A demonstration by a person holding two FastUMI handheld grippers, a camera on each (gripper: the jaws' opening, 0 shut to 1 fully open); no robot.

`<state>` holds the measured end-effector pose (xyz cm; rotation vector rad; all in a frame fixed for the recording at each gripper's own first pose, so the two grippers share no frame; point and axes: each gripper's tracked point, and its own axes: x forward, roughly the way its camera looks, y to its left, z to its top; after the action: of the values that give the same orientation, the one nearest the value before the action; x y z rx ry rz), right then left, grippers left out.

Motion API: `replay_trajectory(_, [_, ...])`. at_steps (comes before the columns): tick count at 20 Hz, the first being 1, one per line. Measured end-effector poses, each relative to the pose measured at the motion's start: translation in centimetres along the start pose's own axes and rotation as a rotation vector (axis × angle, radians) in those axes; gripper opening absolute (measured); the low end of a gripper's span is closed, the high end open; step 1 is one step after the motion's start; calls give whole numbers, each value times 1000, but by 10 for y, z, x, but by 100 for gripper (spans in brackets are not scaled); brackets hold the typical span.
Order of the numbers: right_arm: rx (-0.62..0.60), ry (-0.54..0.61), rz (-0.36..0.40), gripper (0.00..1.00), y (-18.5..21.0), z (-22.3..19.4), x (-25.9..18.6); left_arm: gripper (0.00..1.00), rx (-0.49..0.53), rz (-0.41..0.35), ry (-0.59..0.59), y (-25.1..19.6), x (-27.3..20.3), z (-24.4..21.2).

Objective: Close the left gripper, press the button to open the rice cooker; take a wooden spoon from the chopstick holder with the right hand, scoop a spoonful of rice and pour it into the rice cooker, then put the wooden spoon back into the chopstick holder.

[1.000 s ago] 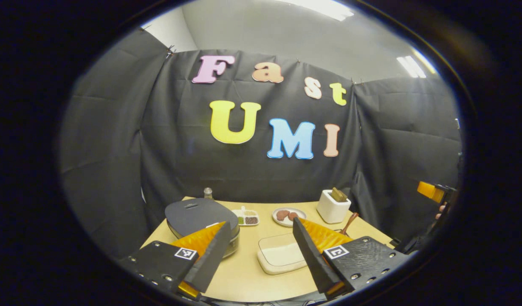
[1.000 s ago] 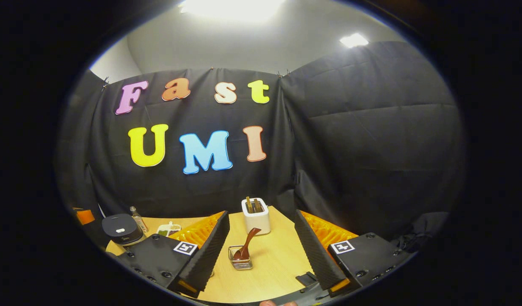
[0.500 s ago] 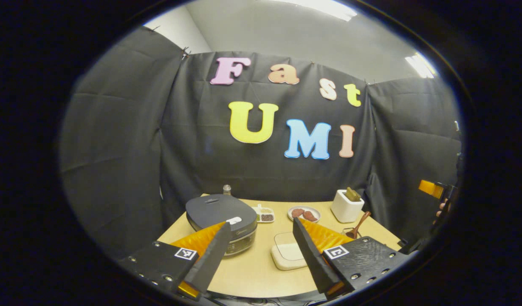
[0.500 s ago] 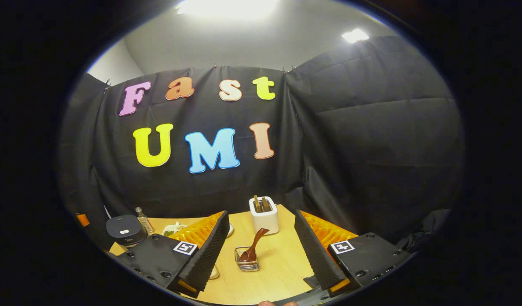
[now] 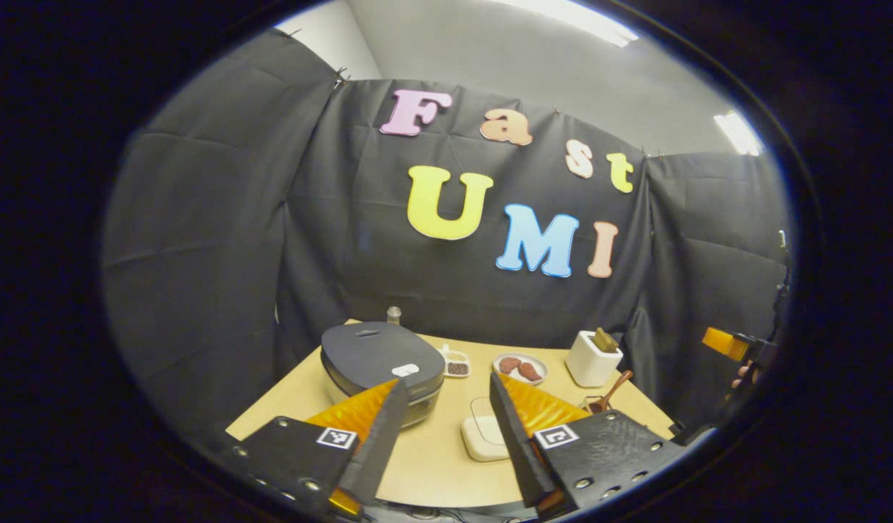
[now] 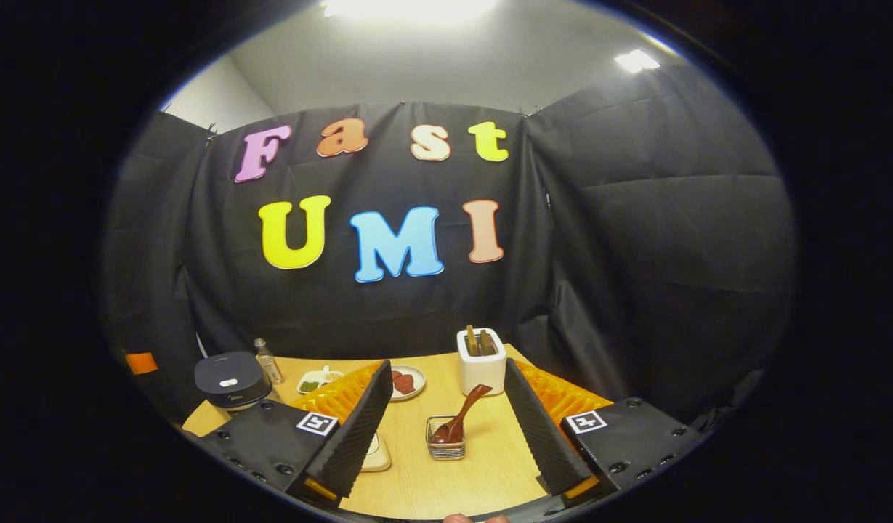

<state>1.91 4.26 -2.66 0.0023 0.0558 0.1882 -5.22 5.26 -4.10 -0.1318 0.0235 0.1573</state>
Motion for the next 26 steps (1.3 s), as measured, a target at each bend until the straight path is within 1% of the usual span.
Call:
replay_trajectory(2, [-33,24,18,98,5,-9,2,62,4,-8,13,2,3,-3])
replay_trajectory(4, [-42,45,37,98,16,-13,5,63,2,-22,30,2,7,-9])
replay_trajectory(5, [-41,52,45,98,21,-13,7,62,8,5,32,11,4,-11])
replay_trajectory(7, [-38,57,63,98,34,-12,13,38,9,-40,72,1,9,-25])
replay_trajectory(8, [-42,58,73,98,40,-12,17,26,21,13,80,12,15,-31])
replay_trajectory(9, [-51,61,82,98,46,-11,20,14,27,51,90,24,8,-30])
replay_trajectory(10, [-63,68,93,98,51,-12,22,2,15,35,109,24,9,-34])
replay_trajectory(12, [-82,76,101,98,54,-11,27,5,-20,19,128,25,6,-39])
replay_trajectory(13, [-85,78,107,98,56,-9,30,3,-35,27,128,29,9,-40])
replay_trajectory(14, [-88,83,107,98,56,-10,34,0,-52,6,138,27,16,-40])
replay_trajectory(17, [-86,98,91,98,44,-12,49,1,-47,21,140,32,32,-30])
replay_trajectory(18, [-81,99,84,93,41,-13,56,1,-39,27,145,33,42,-25])
replay_trajectory(19, [-72,102,79,93,37,-12,64,1,-36,36,149,35,52,-21])
replay_trajectory(20, [-61,109,79,98,34,-14,73,0,-42,39,159,36,63,-16])
replay_trajectory(23, [-31,109,65,98,22,-13,97,1,-60,52,205,38,99,-9])
replay_trajectory(24, [-20,109,61,98,17,-14,106,2,-61,56,218,39,112,-9])
replay_trajectory(26, [-5,109,50,98,5,-17,117,1,-61,71,262,44,139,-14])
